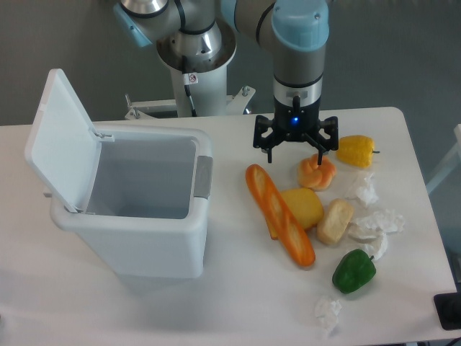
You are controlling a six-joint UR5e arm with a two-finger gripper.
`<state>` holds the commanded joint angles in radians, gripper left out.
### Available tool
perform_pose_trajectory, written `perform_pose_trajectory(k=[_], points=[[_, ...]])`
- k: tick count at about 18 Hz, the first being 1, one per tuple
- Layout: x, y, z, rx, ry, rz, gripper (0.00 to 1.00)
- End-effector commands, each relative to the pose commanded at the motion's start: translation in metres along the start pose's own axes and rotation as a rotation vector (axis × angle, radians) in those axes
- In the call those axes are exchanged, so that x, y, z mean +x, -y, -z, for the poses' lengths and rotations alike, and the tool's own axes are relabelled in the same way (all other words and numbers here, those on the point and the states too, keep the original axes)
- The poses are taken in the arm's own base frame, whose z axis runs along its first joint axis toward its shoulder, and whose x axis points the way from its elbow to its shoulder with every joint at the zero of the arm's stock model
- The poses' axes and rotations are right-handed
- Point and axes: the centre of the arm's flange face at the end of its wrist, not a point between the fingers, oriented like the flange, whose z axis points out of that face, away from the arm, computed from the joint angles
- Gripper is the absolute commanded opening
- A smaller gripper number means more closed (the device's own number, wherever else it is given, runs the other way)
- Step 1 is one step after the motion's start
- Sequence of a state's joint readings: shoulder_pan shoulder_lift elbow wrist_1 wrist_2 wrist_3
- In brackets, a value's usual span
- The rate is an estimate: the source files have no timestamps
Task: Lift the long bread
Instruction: 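Lower the gripper over the baguette beside the yellow cheese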
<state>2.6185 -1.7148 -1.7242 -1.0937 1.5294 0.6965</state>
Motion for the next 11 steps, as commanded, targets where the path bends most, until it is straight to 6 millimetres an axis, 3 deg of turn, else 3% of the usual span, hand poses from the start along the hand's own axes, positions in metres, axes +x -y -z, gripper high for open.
perform_pose_trajectory(k=[7,11], points=[[0.008,0.035,-0.031,-0.007,-0.051,0.070,1.00],[0.002,0.036,-0.049,-0.017,-0.088,0.088,1.00]])
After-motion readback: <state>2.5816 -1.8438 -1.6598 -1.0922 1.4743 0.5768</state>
